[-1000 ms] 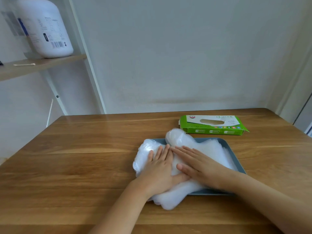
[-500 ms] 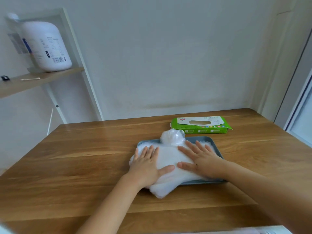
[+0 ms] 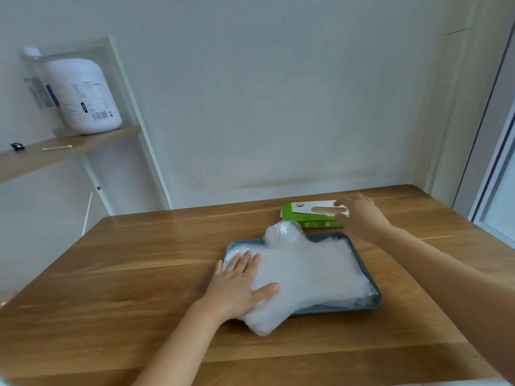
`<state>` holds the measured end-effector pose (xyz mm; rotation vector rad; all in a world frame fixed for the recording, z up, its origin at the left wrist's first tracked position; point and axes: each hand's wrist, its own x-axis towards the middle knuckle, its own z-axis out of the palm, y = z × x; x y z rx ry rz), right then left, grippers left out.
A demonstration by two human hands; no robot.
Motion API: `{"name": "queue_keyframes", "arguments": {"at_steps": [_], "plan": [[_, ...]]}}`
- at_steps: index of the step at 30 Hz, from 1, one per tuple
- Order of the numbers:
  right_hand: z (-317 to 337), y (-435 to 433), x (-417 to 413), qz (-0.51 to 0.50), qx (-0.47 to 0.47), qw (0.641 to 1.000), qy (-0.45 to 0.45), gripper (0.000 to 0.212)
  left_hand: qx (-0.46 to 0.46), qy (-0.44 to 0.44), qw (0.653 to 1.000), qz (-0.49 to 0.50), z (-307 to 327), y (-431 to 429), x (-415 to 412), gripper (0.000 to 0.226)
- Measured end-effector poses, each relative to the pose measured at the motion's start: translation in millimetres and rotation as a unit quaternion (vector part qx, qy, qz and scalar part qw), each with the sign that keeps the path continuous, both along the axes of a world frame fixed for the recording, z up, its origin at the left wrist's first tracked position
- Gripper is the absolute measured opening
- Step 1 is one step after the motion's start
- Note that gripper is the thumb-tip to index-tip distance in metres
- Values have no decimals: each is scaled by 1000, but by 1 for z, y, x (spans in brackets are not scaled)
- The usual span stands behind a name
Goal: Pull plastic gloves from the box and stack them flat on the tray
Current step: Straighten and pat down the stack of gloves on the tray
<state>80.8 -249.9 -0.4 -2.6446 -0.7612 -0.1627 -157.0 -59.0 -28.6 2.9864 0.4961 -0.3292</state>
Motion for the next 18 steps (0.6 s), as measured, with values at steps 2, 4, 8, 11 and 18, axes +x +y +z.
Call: {"name": "queue_keyframes", "arguments": {"at_steps": [2,4,8,11,18], "plan": [[-16,-1,30,-29,-89,993,70,47,-1,-3,1000,2,-1,0,1,85],[-32,-1,48,-19,-113,987,109,48,-2,-9,1000,5,-3,1,2,85],[-31,4,47,-10,-98,992,73,38,-14,-24,1000,10,-4,-4,3,83],[-18,9,41,-46,-74,993,79,38,-137,-105,984,41,2,-3,3,74],[48,38,-1,50,110,992,-30,26,-565,-413,678,224,55,14,-20,49]]}}
